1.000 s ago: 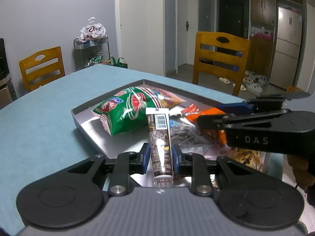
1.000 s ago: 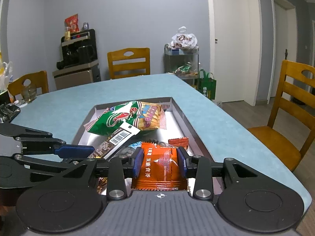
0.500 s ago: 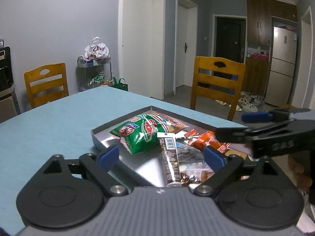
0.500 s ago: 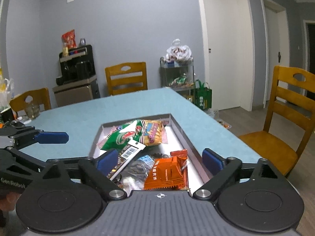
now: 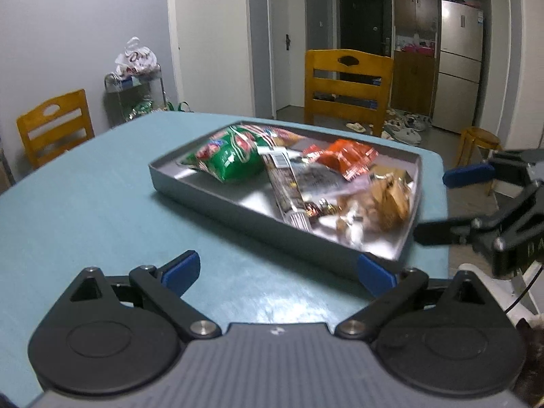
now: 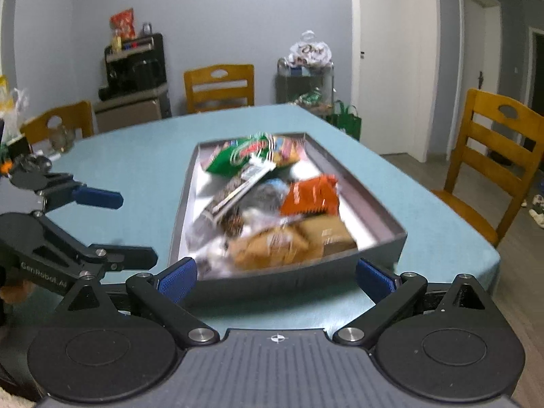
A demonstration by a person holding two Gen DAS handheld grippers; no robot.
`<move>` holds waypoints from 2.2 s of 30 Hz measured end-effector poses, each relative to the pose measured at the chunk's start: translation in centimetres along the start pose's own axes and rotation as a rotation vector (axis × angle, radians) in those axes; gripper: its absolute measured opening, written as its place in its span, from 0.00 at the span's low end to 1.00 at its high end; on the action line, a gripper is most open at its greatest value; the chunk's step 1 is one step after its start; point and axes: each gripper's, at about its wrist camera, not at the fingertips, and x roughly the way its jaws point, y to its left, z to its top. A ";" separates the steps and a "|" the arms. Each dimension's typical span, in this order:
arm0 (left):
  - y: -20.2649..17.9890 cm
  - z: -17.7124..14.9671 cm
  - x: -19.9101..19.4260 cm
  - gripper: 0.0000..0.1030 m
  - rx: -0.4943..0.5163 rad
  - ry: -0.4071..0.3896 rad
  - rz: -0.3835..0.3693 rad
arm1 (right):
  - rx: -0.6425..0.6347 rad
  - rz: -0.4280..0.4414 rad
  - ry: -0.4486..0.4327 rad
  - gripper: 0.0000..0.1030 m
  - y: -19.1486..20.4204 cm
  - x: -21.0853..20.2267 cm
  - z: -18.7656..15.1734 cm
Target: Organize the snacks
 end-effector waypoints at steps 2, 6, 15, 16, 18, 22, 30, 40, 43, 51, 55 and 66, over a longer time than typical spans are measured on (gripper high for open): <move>-0.1 -0.3 0.3 0.97 -0.005 0.014 -0.009 | 0.001 0.008 0.032 0.98 0.6 0.2 -0.7; -0.4 -0.8 1.3 0.97 -0.002 0.067 -0.019 | 0.026 -0.003 0.059 0.98 1.2 0.9 -1.0; -0.4 -1.6 2.6 0.99 -0.014 0.121 0.009 | 0.073 -0.013 0.092 1.00 1.1 2.3 -1.8; -0.3 -1.6 2.6 0.99 -0.018 0.121 0.009 | 0.081 -0.009 0.101 1.00 0.9 2.4 -1.8; -0.2 -1.5 2.7 0.99 -0.025 0.124 0.005 | 0.079 -0.008 0.100 1.00 0.9 2.5 -1.9; 0.0 -1.4 2.8 0.99 -0.035 0.127 -0.001 | 0.074 -0.003 0.096 1.00 0.9 2.4 -2.0; 0.1 -1.4 2.8 0.99 -0.037 0.128 -0.002 | 0.061 -0.003 0.090 1.00 1.0 2.3 -2.2; 0.1 -1.4 2.8 0.99 -0.036 0.127 -0.001 | 0.059 -0.005 0.084 1.00 1.1 2.3 -2.3; 0.1 -1.4 2.8 0.99 -0.036 0.127 -0.001 | 0.059 -0.005 0.084 1.00 1.1 2.3 -2.3; 0.1 -1.4 2.8 0.99 -0.036 0.127 -0.001 | 0.059 -0.005 0.084 1.00 1.1 2.3 -2.3; 0.1 -1.4 2.8 0.99 -0.036 0.127 -0.001 | 0.058 -0.005 0.084 1.00 1.1 2.3 -2.3; 0.0 -1.4 2.8 0.99 -0.035 0.127 0.000 | 0.059 -0.005 0.084 1.00 1.1 2.3 -2.4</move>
